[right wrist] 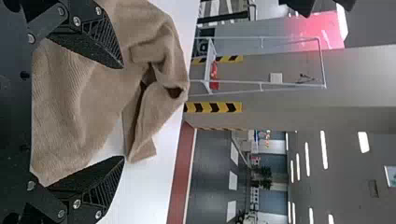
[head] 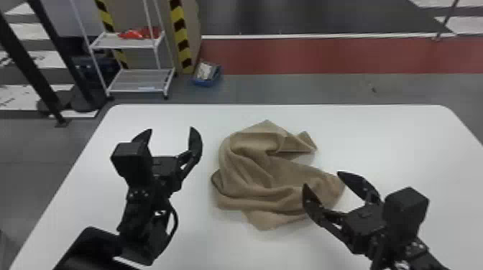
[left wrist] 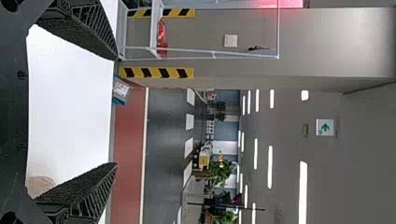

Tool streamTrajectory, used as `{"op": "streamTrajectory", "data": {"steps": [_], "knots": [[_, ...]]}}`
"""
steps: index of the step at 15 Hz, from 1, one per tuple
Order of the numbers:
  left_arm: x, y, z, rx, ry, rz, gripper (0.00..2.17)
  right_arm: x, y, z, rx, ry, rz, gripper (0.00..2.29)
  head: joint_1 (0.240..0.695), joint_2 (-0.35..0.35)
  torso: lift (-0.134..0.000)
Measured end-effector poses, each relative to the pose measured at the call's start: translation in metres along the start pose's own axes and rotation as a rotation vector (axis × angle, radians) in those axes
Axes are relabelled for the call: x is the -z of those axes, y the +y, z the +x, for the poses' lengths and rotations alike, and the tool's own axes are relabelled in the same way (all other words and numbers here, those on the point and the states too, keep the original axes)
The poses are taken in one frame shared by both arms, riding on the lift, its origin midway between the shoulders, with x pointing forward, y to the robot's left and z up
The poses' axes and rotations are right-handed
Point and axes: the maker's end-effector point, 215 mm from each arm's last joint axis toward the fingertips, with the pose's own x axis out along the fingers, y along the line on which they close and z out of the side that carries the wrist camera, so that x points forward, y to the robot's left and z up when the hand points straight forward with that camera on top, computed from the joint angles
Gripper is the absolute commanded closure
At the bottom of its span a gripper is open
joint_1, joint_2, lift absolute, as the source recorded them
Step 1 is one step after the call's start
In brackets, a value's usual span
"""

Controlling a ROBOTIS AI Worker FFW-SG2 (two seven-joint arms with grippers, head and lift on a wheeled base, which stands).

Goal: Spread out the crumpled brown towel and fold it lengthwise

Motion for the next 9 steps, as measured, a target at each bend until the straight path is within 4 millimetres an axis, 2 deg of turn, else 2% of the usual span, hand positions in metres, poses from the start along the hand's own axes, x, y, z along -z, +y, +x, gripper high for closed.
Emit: {"op": "streamTrajectory", "data": {"steps": [2,6,9], "knots": [[0.005,0.0,-0.001,0.002,0.01,-0.001,0.08,0.014,0.019,0.0,-0.027,0.022,-0.015,0.22,0.695,0.123,-0.123],[0.016,-0.003,-0.005,0.009,0.024,-0.002,0.08,0.04,0.036,-0.006,-0.073,0.062,-0.001,0.22,0.695,0.129,-0.123],[0.015,-0.003,-0.004,0.008,0.019,-0.005,0.08,0.047,0.073,-0.014,-0.143,0.074,0.013,0.22,0.695,0.17,-0.123]]}}
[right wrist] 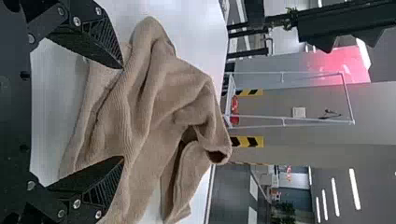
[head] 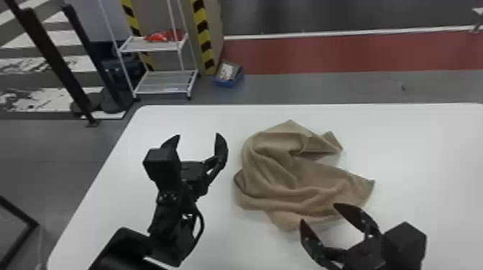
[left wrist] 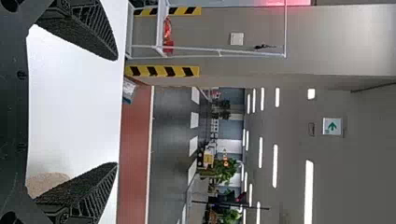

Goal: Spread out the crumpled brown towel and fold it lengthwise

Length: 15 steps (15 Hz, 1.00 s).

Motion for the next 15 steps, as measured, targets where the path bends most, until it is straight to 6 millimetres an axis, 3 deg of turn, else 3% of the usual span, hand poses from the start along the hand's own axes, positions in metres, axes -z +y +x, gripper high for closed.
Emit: {"op": "streamTrajectory", "data": {"steps": [3,8,14,15], "knots": [[0.0,0.0,0.0,-0.001,-0.001,-0.001,0.08,0.006,0.021,-0.002,-0.033,0.018,-0.005,0.29,0.695,0.194,-0.123],[0.0,0.001,0.001,-0.002,-0.006,-0.001,0.08,0.026,0.025,0.001,-0.03,0.079,-0.05,0.53,0.695,0.202,-0.123],[0.0,0.001,0.001,0.0,-0.007,0.001,0.08,0.037,0.037,0.021,-0.046,0.131,-0.124,0.54,0.695,0.218,-0.123],[-0.001,0.002,0.002,0.0,-0.008,0.002,0.08,0.038,0.041,0.023,-0.052,0.137,-0.135,0.76,0.695,0.223,-0.123]]}}
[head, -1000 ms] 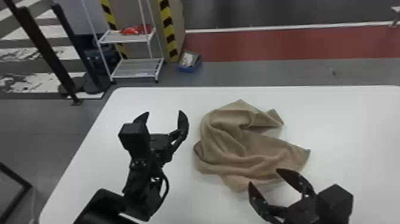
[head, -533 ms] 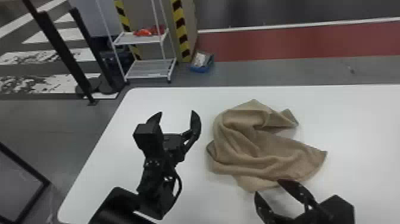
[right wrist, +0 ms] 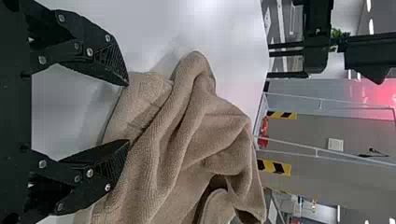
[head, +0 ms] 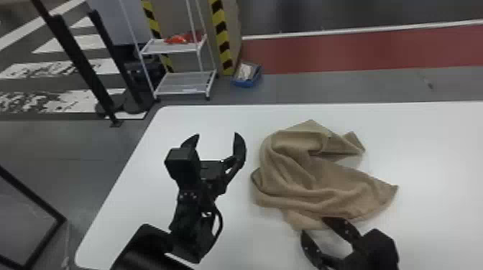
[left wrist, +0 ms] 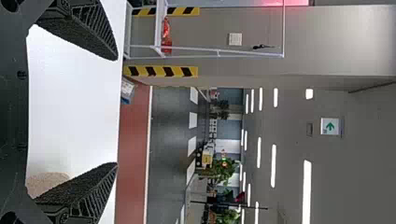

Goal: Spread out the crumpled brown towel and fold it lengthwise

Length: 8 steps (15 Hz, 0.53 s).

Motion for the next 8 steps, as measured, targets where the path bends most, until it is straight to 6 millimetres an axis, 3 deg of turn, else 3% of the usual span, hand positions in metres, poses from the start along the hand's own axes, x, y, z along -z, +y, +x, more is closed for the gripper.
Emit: {"op": "streamTrajectory", "data": {"steps": [3,8], "knots": [[-0.002,0.003,0.0,-0.004,-0.006,-0.002,0.08,-0.006,0.006,0.001,-0.006,-0.003,-0.024,1.46,0.695,0.241,-0.123],[-0.004,0.002,-0.001,-0.002,-0.015,-0.012,0.08,-0.027,-0.001,-0.006,0.009,-0.044,-0.032,1.48,0.695,0.234,-0.123]]}}
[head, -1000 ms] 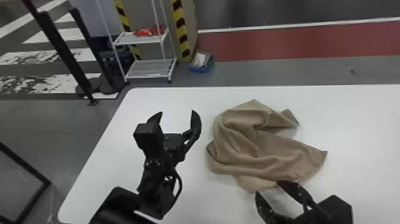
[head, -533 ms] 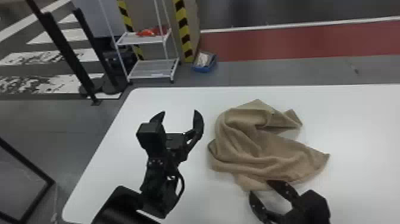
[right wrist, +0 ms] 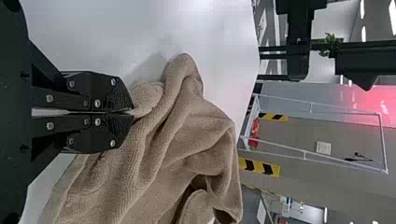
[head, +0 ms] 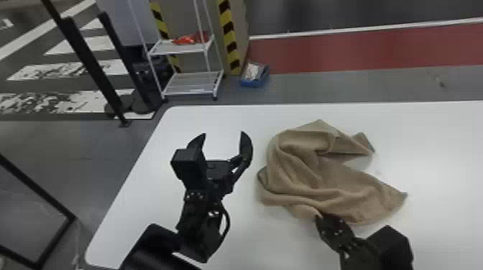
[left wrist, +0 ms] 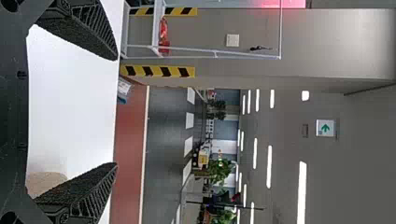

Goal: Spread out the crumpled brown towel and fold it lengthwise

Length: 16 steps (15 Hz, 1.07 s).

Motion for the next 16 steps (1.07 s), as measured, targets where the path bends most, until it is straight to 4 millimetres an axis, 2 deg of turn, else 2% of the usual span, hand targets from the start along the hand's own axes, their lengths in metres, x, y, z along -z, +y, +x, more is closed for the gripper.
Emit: {"op": "streamTrajectory", "data": {"steps": [2,4,6,8,10,12,14,15,16], "knots": [[0.0,0.0,0.0,0.0,0.0,0.0,0.08,-0.023,-0.003,-0.005,0.003,-0.039,-0.008,1.48,0.695,0.234,-0.123],[0.0,0.0,0.0,0.001,0.0,-0.001,0.08,-0.059,-0.011,-0.015,0.004,-0.098,-0.015,1.48,0.695,0.233,-0.123],[-0.001,0.001,-0.001,-0.003,-0.004,-0.002,0.08,-0.101,-0.03,-0.033,0.022,-0.165,-0.007,1.48,0.695,0.224,-0.123],[-0.003,0.005,-0.001,-0.009,-0.012,-0.002,0.08,-0.14,-0.071,-0.057,0.077,-0.215,0.02,1.48,0.695,0.186,-0.123],[-0.004,0.007,0.0,-0.014,-0.018,-0.003,0.08,-0.164,-0.11,-0.078,0.102,-0.237,0.077,1.48,0.695,0.151,-0.123],[-0.004,0.007,0.001,-0.013,-0.018,-0.002,0.08,-0.198,-0.136,-0.096,0.117,-0.289,0.101,1.48,0.695,0.124,-0.123],[-0.002,0.005,0.002,-0.012,-0.015,0.0,0.08,-0.236,-0.165,-0.118,0.158,-0.372,0.101,1.48,0.675,0.094,-0.123],[-0.001,0.005,0.001,-0.01,-0.015,0.003,0.08,-0.244,-0.191,-0.129,0.207,-0.4,0.103,1.48,0.663,0.079,-0.123],[-0.001,0.005,0.001,-0.01,-0.015,0.006,0.08,-0.241,-0.219,-0.136,0.26,-0.41,0.115,1.48,0.648,0.027,-0.123]]}}
